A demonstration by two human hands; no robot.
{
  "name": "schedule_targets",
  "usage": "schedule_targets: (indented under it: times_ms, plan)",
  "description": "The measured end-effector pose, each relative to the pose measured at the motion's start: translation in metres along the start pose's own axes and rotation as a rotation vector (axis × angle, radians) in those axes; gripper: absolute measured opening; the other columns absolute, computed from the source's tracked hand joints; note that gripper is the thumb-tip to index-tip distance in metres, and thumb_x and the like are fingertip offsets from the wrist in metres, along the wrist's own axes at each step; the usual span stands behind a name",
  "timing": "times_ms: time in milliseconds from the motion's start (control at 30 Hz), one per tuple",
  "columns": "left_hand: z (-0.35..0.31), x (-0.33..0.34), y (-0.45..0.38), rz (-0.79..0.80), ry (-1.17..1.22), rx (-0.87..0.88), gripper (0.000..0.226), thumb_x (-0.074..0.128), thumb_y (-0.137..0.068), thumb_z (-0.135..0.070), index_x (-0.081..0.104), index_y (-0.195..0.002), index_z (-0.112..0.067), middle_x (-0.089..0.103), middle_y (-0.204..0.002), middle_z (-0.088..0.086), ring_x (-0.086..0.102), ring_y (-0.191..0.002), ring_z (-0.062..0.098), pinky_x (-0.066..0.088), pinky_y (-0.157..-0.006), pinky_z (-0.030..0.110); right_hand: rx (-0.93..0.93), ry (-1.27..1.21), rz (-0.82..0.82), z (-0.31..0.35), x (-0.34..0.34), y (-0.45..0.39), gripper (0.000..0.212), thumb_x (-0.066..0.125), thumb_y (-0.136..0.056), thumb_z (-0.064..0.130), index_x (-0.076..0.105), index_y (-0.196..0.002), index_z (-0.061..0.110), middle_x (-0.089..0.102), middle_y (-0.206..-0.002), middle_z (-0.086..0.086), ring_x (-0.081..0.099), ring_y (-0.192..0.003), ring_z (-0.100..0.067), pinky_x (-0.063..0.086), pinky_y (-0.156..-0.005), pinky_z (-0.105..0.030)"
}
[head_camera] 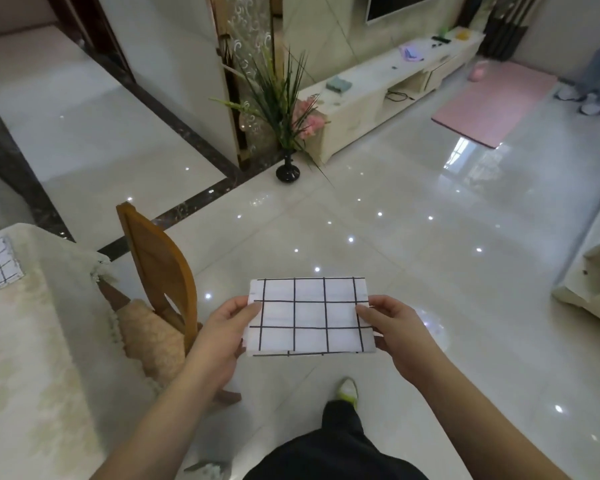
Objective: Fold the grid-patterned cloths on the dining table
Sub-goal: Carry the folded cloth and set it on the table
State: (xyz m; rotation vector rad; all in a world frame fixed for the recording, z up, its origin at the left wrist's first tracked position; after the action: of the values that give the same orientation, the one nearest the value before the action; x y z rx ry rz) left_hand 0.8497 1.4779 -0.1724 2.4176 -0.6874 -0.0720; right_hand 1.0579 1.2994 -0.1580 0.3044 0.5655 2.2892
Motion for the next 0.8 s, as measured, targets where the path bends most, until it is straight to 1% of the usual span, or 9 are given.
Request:
schedule_targets:
  times_ms: [100, 133, 233, 367, 500, 600, 667, 767, 800]
  plan:
    - [-0.018, 0.006, -0.03, -0.061, 0.01, 0.009, 0.017, 0.061, -0.093, -0.017, 0.067, -0.107, -0.011, 0.074, -0.096, 0.015, 0.066, -0.092, 0.038, 0.051, -0.086, 0.051, 0.009, -0.007, 0.046, 0.019, 0.004, -0.049, 0.013, 0.066, -0.09, 0.011, 0.066, -0.101, 0.006, 0.074, -0.093, -0.01, 0.071, -0.082, -0.022, 0.056, -0.066, -0.031]
    - [-0.025, 0.01, -0.039, -0.079, 0.007, 0.016, 0.016, 0.061, -0.093, -0.016, 0.067, -0.106, -0.011, 0.074, -0.095, 0.014, 0.067, -0.092, 0.037, 0.051, -0.087, 0.052, 0.01, -0.006, 0.064, 0.027, 0.005, -0.065, 0.011, 0.066, -0.09, 0.011, 0.066, -0.099, 0.006, 0.074, -0.091, -0.01, 0.071, -0.081, -0.021, 0.056, -0.066, -0.031]
    - [-0.051, 0.025, -0.065, -0.14, 0.015, 0.045, 0.015, 0.059, -0.094, -0.016, 0.068, -0.105, -0.012, 0.075, -0.091, 0.01, 0.069, -0.087, 0.03, 0.053, -0.079, 0.045, 0.023, -0.01, 0.118, 0.051, 0.008, -0.112, 0.003, 0.066, -0.089, 0.009, 0.067, -0.091, 0.009, 0.073, -0.085, -0.008, 0.071, -0.078, -0.021, 0.056, -0.066, -0.033]
    - [-0.085, 0.037, -0.094, -0.232, 0.061, 0.052, 0.016, 0.06, -0.093, -0.018, 0.068, -0.106, -0.012, 0.074, -0.098, 0.015, 0.067, -0.097, 0.039, 0.048, -0.093, 0.055, 0.041, 0.032, 0.222, 0.086, 0.018, -0.166, 0.005, 0.065, -0.09, 0.01, 0.068, -0.094, 0.008, 0.072, -0.089, -0.011, 0.07, -0.079, -0.02, 0.056, -0.068, -0.033]
    - [-0.105, 0.03, -0.11, -0.331, 0.165, 0.063, 0.016, 0.06, -0.093, -0.019, 0.069, -0.104, -0.012, 0.073, -0.103, 0.017, 0.064, -0.104, 0.043, 0.043, -0.098, 0.059, 0.048, 0.096, 0.336, 0.112, 0.045, -0.212, 0.01, 0.068, -0.088, 0.012, 0.069, -0.097, 0.007, 0.064, -0.09, -0.015, 0.066, -0.081, -0.02, 0.058, -0.073, -0.036]
    - [-0.109, 0.02, -0.118, -0.369, 0.203, 0.041, 0.018, 0.058, -0.095, -0.023, 0.07, -0.105, -0.014, 0.074, -0.103, 0.011, 0.068, -0.1, 0.033, 0.049, -0.096, 0.053, 0.063, 0.137, 0.409, 0.123, 0.075, -0.24, 0.012, 0.069, -0.088, 0.013, 0.069, -0.098, 0.007, 0.061, -0.087, -0.012, 0.065, -0.079, -0.019, 0.058, -0.075, -0.036]
    - [-0.115, 0.009, -0.126, -0.397, 0.224, 0.043, 0.02, 0.057, -0.095, -0.024, 0.069, -0.108, -0.014, 0.074, -0.103, 0.009, 0.069, -0.099, 0.029, 0.051, -0.094, 0.05, 0.07, 0.167, 0.439, 0.13, 0.096, -0.259, 0.012, 0.07, -0.087, 0.014, 0.069, -0.097, 0.009, 0.061, -0.086, -0.012, 0.064, -0.078, -0.019, 0.057, -0.074, -0.034]
    - [-0.126, -0.021, -0.144, -0.467, 0.286, 0.064, 0.023, 0.056, -0.096, -0.026, 0.067, -0.112, -0.015, 0.074, -0.104, 0.008, 0.07, -0.098, 0.026, 0.053, -0.089, 0.044, 0.081, 0.222, 0.48, 0.139, 0.134, -0.288, 0.019, 0.071, -0.086, 0.018, 0.066, -0.101, 0.009, 0.066, -0.091, -0.017, 0.066, -0.082, -0.019, 0.057, -0.074, -0.031]
    - [-0.13, -0.031, -0.151, -0.488, 0.3, 0.07, 0.023, 0.056, -0.096, -0.027, 0.067, -0.113, -0.016, 0.074, -0.103, 0.007, 0.07, -0.097, 0.024, 0.054, -0.087, 0.042, 0.082, 0.24, 0.497, 0.141, 0.148, -0.297, 0.02, 0.071, -0.086, 0.018, 0.066, -0.102, 0.008, 0.068, -0.093, -0.016, 0.067, -0.083, -0.019, 0.057, -0.074, -0.031]
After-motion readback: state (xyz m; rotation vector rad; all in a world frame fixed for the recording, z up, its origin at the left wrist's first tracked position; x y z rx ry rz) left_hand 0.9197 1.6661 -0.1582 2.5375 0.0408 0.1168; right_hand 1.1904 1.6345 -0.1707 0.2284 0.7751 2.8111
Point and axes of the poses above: each hand's wrist, its own y-axis away from the middle knuckle, its own x-axis out of the palm, z = x × y, the point moved 9 cm from there along -y, towards the middle knuckle
